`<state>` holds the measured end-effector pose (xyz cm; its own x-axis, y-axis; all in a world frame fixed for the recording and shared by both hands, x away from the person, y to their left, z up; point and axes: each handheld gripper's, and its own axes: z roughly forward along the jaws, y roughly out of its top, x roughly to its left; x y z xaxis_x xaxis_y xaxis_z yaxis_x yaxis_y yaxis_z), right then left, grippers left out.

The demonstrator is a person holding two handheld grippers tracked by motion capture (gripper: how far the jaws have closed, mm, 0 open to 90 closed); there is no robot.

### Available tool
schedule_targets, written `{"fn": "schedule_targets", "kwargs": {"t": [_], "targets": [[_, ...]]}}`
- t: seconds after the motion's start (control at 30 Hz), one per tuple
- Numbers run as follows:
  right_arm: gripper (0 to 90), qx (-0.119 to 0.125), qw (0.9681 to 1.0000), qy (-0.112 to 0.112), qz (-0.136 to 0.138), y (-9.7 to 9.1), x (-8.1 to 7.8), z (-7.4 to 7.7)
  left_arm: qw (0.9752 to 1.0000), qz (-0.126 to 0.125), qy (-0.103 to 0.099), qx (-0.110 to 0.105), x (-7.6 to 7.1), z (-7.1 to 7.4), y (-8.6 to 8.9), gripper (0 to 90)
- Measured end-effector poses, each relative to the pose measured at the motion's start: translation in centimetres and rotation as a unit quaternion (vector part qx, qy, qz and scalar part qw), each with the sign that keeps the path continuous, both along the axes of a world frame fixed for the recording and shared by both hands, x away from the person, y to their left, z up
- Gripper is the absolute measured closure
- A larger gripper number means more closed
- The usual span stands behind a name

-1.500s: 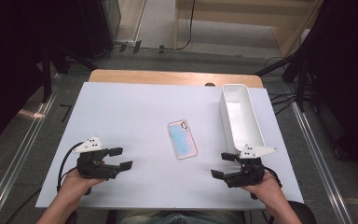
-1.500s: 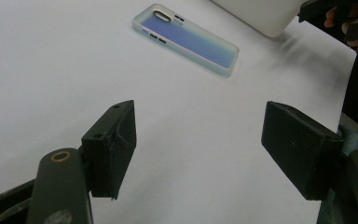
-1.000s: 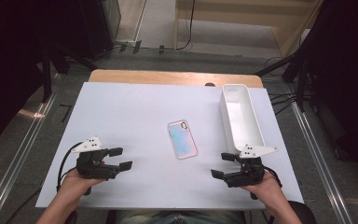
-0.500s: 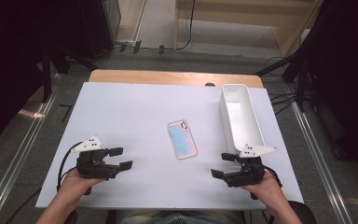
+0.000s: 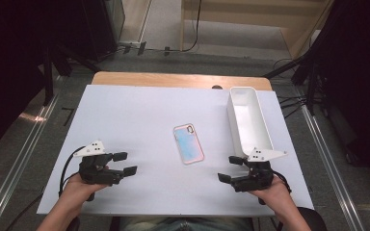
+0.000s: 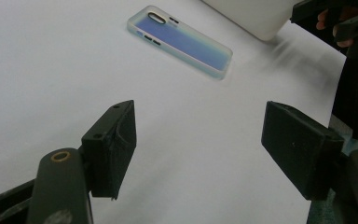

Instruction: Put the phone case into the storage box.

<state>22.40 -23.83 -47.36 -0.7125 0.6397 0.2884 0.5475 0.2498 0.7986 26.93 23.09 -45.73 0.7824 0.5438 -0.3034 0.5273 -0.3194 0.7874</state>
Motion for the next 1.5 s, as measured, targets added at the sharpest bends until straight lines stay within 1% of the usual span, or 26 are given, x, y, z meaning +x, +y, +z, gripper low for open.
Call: {"fn": "schedule_targets", "kwargs": {"t": [0.03,0.2,0.23,0.27,0.37,0.43,0.5,0.6,0.63,0.67,0.7,0.77,0.8,0.87,0.9,0.97,1.07,1.13,1.17,1.27,1.3,1.33,1.4,1.5], "targets": [[16.5,-0.001,1.0,-0.002,-0.001,0.0,0.0,0.1,1.0,0.001,0.001,0.001,0.0,0.0,0.0,26.2],[16.5,-0.005,1.0,0.002,0.001,0.1,0.1,0.2,1.0,0.003,0.009,-0.001,0.0,0.1,-0.1,26.2],[16.5,-0.003,1.0,0.003,0.002,0.1,0.1,0.3,1.0,0.003,0.009,-0.002,0.0,0.1,-0.1,26.2],[16.2,0.001,1.0,-0.002,0.002,0.1,0.1,0.3,1.0,0.002,0.009,-0.003,0.0,0.1,-0.1,26.2],[15.3,0.004,1.0,0.001,0.005,0.1,0.2,0.5,1.0,0.002,0.009,-0.002,0.0,0.1,0.0,26.2],[10.8,0.003,1.0,0.006,0.008,0.2,0.3,0.4,0.9999,0.002,0.014,-0.003,0.1,0.1,0.0,26.2],[10.8,0.009,0.9998,0.01,0.012,0.2,0.3,0.5,0.9997,0.003,0.023,-0.005,0.1,0.2,0.0,26.2],[10.3,0.012,0.9999,-0.007,0.009,0.3,0.4,0.8,0.9996,0.002,0.026,-0.006,0.1,0.2,0.0,26.2],[9.9,0.017,0.9998,-0.008,0.007,0.3,0.4,0.9,0.9996,0.002,0.026,-0.006,0.1,0.2,-0.1,26.2],[9.9,0.015,0.9998,-0.007,0.005,0.4,0.4,1.1,0.9996,0.002,0.028,-0.005,0.1,0.2,-0.1,26.2],[9.9,0.017,0.9998,0.0,0.006,0.5,0.4,1.1,0.9996,0.002,0.028,-0.005,0.2,0.2,-0.1,26.2],[9.8,0.014,0.9998,0.009,0.01,0.7,0.6,1.2,0.9996,0.002,0.027,-0.004,0.2,0.2,-0.1,26.2],[9.7,0.008,0.9998,0.012,0.013,0.9,0.6,1.3,0.9996,0.003,0.027,-0.004,0.1,0.2,-0.1,26.2],[9.2,0.0,0.9998,0.012,0.017,1.3,0.8,1.5,0.9996,0.001,0.027,-0.001,0.2,0.2,-0.1,26.2],[9.2,-0.003,0.9999,0.007,0.013,1.4,0.9,1.6,0.9996,0.0,0.028,-0.001,0.2,0.2,0.0,26.2],[7.1,0.006,0.9999,0.004,0.016,1.7,1.0,2.0,0.9996,0.001,0.029,-0.002,0.2,0.2,0.0,26.2],[6.3,0.005,0.9999,0.005,0.012,2.0,1.2,2.5,0.9995,0.002,0.03,-0.004,0.2,0.2,0.0,26.2],[6.3,0.004,1.0,0.001,0.007,2.2,1.3,2.7,0.9995,0.002,0.029,-0.005,0.2,0.2,0.0,26.2],[6.4,0.002,1.0,0.003,0.004,2.3,1.4,2.7,0.9995,0.004,0.03,-0.006,0.2,0.2,0.0,26.2],[6.4,-0.01,0.9999,-0.001,-0.003,2.5,1.8,2.8,0.9995,0.005,0.029,-0.007,0.2,0.1,0.0,26.2],[6.4,-0.01,0.9999,-0.001,-0.003,2.5,1.8,2.8,0.9995,0.005,0.029,-0.007,0.2,0.1,0.0,26.2],[6.4,-0.01,0.9999,-0.001,-0.008,2.8,2.0,2.9,0.9995,0.005,0.03,-0.006,0.3,0.2,0.1,26.2],[6.4,-0.01,0.9999,0.003,-0.008,3.0,2.3,3.0,0.9995,0.005,0.029,-0.004,0.3,0.2,0.1,26.2],[6.5,-0.015,0.9998,0.005,-0.013,3.3,2.7,3.3,0.9996,0.005,0.027,-0.004,0.2,0.2,0.1,26.2]]}}
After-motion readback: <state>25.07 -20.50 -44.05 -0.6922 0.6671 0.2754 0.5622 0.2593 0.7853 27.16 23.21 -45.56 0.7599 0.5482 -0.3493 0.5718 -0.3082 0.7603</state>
